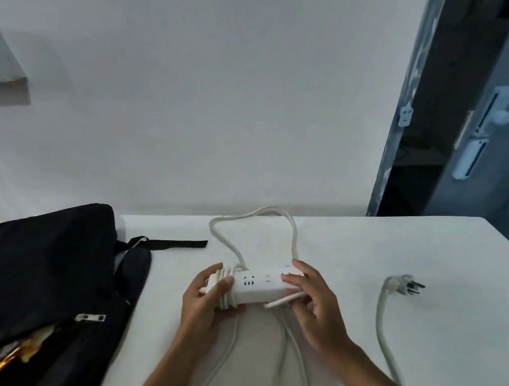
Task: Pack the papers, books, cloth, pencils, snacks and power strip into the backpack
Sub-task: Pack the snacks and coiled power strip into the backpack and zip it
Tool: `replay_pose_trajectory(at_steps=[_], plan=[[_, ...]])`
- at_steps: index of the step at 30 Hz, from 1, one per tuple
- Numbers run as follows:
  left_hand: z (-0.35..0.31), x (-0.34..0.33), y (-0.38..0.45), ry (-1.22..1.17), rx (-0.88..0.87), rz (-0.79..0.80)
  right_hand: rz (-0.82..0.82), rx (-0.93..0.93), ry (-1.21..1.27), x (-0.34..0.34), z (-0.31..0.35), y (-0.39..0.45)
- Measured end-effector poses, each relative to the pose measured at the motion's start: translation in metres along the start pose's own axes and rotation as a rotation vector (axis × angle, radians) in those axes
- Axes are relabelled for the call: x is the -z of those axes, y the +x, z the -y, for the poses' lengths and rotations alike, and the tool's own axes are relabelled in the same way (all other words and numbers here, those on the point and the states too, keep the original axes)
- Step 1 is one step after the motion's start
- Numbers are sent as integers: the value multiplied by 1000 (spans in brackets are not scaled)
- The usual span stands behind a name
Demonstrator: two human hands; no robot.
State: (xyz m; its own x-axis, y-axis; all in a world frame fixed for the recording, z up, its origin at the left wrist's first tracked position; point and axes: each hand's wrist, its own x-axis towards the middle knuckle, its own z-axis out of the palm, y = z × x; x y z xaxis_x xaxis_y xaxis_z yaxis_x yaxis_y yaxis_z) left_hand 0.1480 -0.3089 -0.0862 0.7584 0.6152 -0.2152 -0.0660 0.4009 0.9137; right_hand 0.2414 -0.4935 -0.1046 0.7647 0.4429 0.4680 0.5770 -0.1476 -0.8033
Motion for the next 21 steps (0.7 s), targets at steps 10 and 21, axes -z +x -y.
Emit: replay_pose_trajectory(at_steps=[10,21], plan=[[5,-6,-13,98,-165,-82,-110,311,-397,-5,-1,-14],[5,0,-13,79,-151,-148,-70,534,-484,-7,1,-19]])
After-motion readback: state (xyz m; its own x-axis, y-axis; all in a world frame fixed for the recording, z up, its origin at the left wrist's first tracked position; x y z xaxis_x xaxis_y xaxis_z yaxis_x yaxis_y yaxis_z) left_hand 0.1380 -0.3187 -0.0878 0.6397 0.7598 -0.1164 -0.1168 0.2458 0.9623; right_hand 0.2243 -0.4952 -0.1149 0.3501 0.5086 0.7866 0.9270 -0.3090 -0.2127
